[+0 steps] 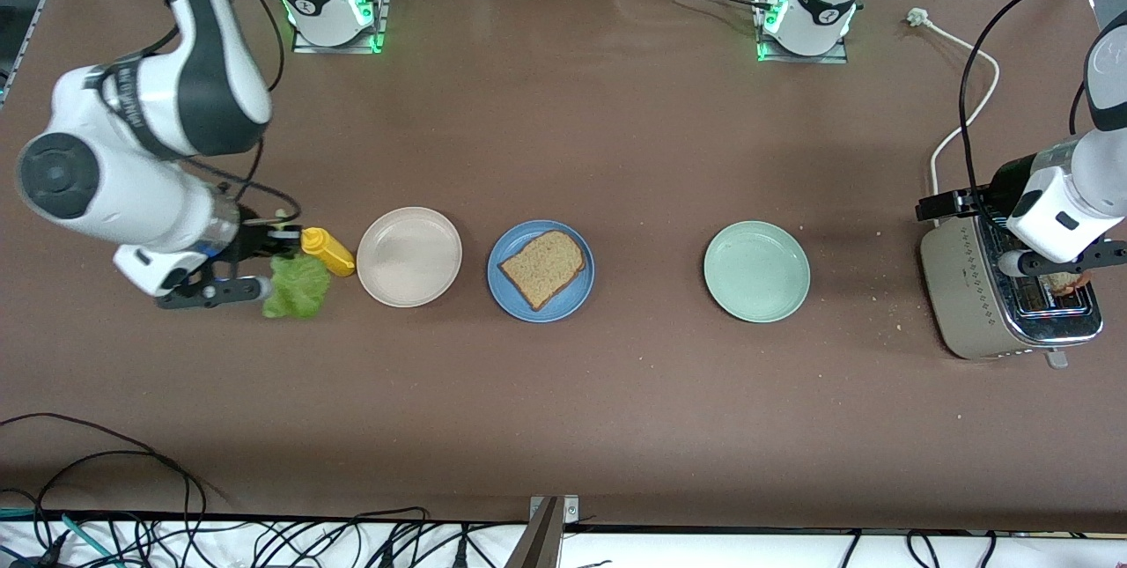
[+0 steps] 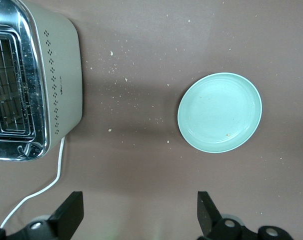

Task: Make sandwich in blue plate with both arms
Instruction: 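Lift the lettuce and carry it over the blue plate, then lower the lettuce onto the bread and open the right gripper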

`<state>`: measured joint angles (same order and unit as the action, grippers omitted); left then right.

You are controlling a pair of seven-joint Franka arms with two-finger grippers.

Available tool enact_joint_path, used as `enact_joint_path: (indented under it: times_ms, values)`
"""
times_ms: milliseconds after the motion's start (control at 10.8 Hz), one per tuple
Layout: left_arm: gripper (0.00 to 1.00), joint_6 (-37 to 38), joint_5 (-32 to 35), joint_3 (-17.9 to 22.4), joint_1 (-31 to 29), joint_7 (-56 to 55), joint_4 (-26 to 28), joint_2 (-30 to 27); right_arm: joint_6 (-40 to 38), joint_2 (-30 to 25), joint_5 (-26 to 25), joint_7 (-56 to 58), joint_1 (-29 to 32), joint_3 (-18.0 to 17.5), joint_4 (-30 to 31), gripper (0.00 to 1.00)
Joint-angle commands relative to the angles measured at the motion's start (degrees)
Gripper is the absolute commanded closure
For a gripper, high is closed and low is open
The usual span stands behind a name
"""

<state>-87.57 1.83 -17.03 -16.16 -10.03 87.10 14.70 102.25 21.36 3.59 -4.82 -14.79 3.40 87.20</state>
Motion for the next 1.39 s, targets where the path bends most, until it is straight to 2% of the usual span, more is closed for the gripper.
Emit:
enact_joint_path:
  times_ms: [0,279,650,929,1301]
  values:
    - [0.00,0.21,1.59,-0.37,-0.27,0.98,0.00,-0.20,-0.92,3.76,2.72,-14.91,-7.86,0.64,-4.91,1.00]
    - [0.00,0.21,1.59,-0.37,-0.19,0.98,0.00,-0.20,-0.48,10.88,4.84,-26.52,-13.05,0.64,-12.56,1.00]
    - [0.00,0.12,1.59,-0.37,-0.18,0.98,0.00,-0.11,1.71,20.37,4.84,-47.78,-20.44,0.46,-24.42,1.00]
    - [0.00,0.12,1.59,-0.37,-0.10,0.98,0.00,-0.11,7.06,25.21,4.76,-55.37,-23.87,0.64,-25.77,1.00]
    - [0.00,0.12,1.59,-0.37,-0.10,0.98,0.08,-0.11,9.98,29.44,3.88,-55.91,-25.81,0.64,-25.42,1.00]
